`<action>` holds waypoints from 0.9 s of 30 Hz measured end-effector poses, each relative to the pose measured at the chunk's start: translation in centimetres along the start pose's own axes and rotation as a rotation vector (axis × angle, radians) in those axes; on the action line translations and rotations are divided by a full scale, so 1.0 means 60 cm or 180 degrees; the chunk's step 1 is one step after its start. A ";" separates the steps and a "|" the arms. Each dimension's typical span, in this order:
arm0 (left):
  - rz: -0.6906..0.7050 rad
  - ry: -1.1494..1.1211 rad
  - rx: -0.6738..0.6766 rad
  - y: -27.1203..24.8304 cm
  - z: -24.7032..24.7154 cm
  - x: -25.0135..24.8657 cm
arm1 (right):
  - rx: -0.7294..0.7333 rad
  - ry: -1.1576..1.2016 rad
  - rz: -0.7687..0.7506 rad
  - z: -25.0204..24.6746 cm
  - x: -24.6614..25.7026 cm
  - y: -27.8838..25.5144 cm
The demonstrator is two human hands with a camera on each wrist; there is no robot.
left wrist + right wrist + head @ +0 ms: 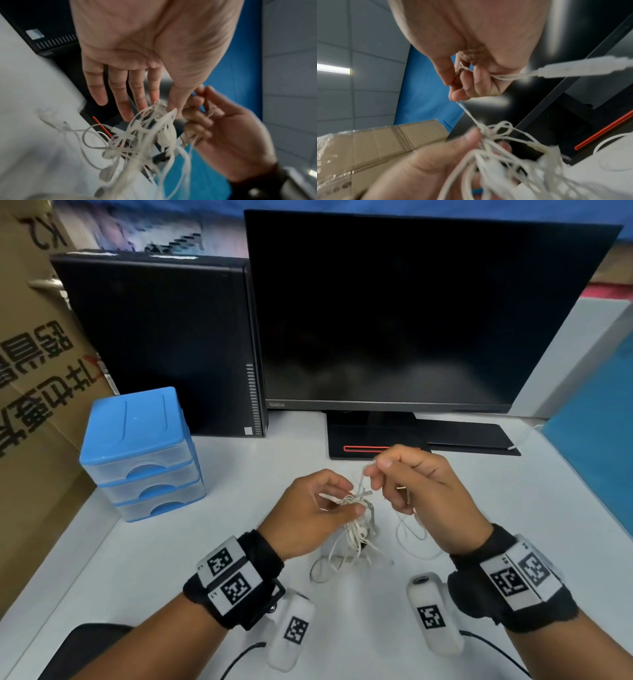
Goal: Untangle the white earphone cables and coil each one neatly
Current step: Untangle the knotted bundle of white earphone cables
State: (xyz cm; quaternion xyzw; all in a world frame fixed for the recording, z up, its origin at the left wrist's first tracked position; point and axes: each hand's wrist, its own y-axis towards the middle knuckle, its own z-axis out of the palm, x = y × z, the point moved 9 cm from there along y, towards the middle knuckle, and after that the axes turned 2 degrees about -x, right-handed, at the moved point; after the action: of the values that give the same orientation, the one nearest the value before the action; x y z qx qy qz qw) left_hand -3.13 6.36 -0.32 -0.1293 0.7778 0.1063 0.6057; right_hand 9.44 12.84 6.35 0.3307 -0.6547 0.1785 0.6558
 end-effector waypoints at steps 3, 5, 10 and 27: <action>0.0093 0.0539 -0.0181 0.008 -0.021 0.016 | -0.0024 0.0313 0.0192 -0.011 0.002 0.001; 0.0125 0.0476 -0.0300 0.013 -0.038 0.019 | -0.0173 0.0265 0.0393 -0.022 -0.006 0.003; 0.0130 -0.0379 -0.0491 0.015 -0.062 0.000 | -0.0093 -0.0879 0.1040 -0.020 -0.056 -0.003; 0.0316 -0.0183 -0.0485 0.007 -0.065 -0.027 | -0.0296 -0.0491 -0.0214 -0.014 0.027 -0.009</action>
State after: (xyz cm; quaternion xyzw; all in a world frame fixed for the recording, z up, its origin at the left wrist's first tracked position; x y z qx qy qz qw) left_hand -6.47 5.63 2.21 -0.1333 0.7552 0.1988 0.6103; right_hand 10.56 12.66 7.88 0.3346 -0.6993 0.0998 0.6237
